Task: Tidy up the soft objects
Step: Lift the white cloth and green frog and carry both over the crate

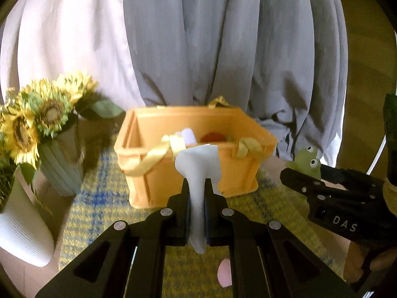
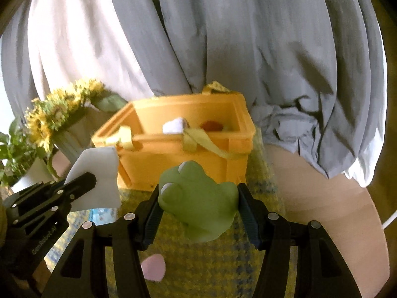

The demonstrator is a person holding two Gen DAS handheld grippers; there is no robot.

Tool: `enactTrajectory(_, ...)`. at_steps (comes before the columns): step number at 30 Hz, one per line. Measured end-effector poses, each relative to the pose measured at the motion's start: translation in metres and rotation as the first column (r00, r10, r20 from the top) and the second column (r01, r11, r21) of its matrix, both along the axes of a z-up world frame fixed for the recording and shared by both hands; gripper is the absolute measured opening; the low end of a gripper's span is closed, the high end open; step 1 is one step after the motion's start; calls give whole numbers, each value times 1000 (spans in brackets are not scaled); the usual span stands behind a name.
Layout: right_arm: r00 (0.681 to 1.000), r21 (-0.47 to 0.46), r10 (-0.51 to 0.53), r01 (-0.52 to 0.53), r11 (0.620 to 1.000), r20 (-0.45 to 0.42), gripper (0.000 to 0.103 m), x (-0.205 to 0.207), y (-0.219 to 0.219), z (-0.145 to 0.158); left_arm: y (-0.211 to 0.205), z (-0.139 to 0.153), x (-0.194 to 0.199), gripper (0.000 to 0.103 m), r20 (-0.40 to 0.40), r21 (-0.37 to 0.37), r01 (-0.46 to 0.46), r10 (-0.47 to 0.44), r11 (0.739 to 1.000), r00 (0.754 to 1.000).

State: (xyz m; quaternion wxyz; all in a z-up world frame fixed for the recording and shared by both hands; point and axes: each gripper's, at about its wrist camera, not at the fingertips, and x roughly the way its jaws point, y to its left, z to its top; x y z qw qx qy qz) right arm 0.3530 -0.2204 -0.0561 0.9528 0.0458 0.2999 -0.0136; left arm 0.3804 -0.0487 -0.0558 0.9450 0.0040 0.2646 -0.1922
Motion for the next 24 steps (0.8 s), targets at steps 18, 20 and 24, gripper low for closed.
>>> enactTrajectory(18, 986, 21, 8, -12, 1000, 165, 58, 2, 2, 45, 6, 53, -3, 10, 178, -17, -11, 13, 1000, 984)
enactTrajectory(20, 984, 22, 6, -10, 1000, 178, 58, 3, 1, 49, 5, 58, -1, 10, 197, -14, -15, 18, 1000, 980)
enactTrajectory(24, 978, 17, 3, -7, 1000, 208, 58, 6, 1, 57, 5, 67, 3, 10, 229, -12, -16, 18, 1000, 973)
